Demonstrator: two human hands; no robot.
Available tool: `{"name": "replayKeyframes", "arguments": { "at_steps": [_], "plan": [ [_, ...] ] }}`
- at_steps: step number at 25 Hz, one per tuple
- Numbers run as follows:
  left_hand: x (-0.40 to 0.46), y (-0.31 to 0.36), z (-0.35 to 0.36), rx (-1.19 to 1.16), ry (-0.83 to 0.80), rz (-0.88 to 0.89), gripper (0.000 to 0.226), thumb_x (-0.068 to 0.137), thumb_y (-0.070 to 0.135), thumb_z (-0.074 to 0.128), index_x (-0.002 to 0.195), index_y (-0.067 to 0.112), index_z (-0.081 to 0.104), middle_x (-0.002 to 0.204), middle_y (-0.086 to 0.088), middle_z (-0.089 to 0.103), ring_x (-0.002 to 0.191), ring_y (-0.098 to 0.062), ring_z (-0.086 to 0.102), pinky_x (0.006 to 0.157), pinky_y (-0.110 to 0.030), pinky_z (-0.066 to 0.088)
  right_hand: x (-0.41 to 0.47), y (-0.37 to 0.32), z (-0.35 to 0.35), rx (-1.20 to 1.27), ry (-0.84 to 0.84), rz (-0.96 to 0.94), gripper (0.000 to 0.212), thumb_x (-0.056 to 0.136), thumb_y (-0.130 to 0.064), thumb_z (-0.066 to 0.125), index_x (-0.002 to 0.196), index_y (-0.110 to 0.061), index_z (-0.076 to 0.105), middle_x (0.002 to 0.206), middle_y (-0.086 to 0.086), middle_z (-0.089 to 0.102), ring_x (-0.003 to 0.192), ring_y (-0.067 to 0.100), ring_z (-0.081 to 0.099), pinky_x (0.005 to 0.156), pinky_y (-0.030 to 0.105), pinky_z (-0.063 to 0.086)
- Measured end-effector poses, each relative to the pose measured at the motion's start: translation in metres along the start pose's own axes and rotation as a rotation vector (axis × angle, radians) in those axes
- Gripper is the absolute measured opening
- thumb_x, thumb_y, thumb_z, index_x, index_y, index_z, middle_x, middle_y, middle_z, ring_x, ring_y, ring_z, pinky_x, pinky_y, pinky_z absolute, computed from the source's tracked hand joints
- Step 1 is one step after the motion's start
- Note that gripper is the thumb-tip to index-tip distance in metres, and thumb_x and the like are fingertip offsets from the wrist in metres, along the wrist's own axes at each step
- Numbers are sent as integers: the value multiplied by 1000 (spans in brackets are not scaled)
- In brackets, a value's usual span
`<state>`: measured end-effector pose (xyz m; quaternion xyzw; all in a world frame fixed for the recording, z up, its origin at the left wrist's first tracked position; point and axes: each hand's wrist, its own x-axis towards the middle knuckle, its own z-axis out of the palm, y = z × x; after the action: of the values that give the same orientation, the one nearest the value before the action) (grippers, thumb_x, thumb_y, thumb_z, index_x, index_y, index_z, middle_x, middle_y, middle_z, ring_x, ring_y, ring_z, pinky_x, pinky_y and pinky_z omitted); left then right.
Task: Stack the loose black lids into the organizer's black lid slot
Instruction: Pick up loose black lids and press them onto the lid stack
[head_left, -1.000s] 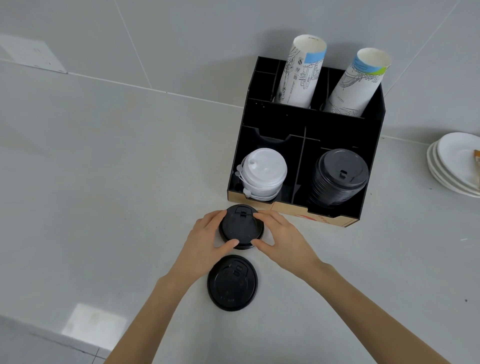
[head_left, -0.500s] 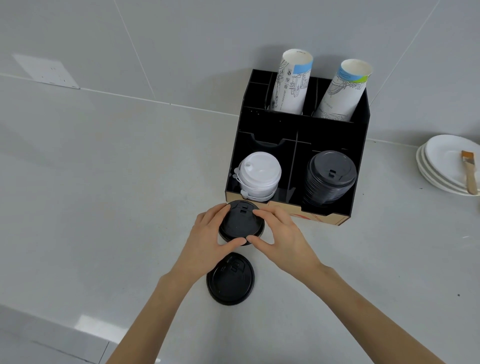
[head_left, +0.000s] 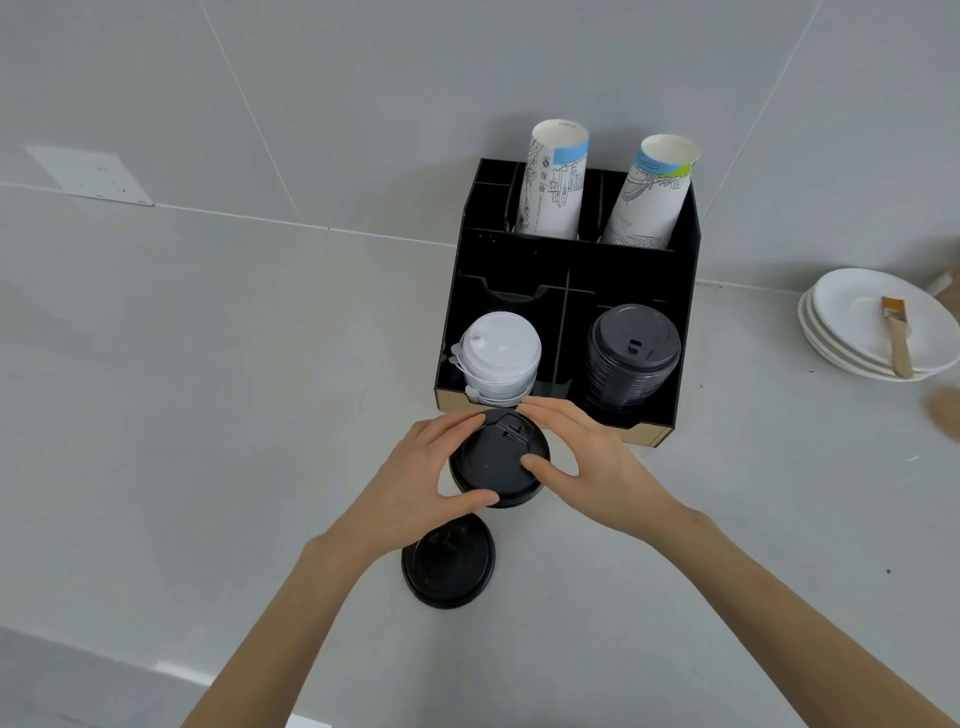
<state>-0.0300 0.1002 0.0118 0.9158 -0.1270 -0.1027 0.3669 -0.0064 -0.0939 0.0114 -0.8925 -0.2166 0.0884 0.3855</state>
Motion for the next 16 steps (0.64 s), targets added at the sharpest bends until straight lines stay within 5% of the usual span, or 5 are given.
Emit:
{"name": "replayKeyframes", "arguments": {
  "at_steps": [5, 9, 13, 16],
  "plan": [
    [2, 6, 0, -61, -16, 5, 71, 76, 34, 67, 135, 29, 28, 132, 24, 24, 123, 4, 22, 103, -16, 17, -7, 5, -7, 54, -65, 0, 53, 84, -25, 59, 132, -22, 36, 141, -5, 39, 129, 8, 34, 108, 22, 26],
    [2, 6, 1, -86, -16, 3, 67, 76, 32, 66, 133, 29, 30, 133, 22, 31, 122, 3, 31, 101, -11, 22, -13, 10, -11, 57, -98, -7, 59, 81, -24, 64, 132, -24, 36, 141, -12, 35, 128, 0, 31, 102, 5, 19],
    [5, 5, 3, -95, 23, -17, 63, 78, 32, 65, 132, 27, 34, 134, 12, 40, 121, -4, 39, 105, -23, 31, -16, 11, -15, 54, -21, 11, 55, 81, -24, 64, 129, -23, 40, 136, -9, 41, 119, 0, 39, 96, 3, 26],
    [11, 9, 5, -97, 78, -18, 58, 79, 29, 63, 131, 24, 37, 124, 12, 43, 113, -5, 43, 99, -22, 34, -19, 11, -17, 68, 67, 47, 53, 79, -26, 66, 127, -21, 43, 131, -10, 44, 115, 5, 43, 100, 15, 33]
  ]
}}
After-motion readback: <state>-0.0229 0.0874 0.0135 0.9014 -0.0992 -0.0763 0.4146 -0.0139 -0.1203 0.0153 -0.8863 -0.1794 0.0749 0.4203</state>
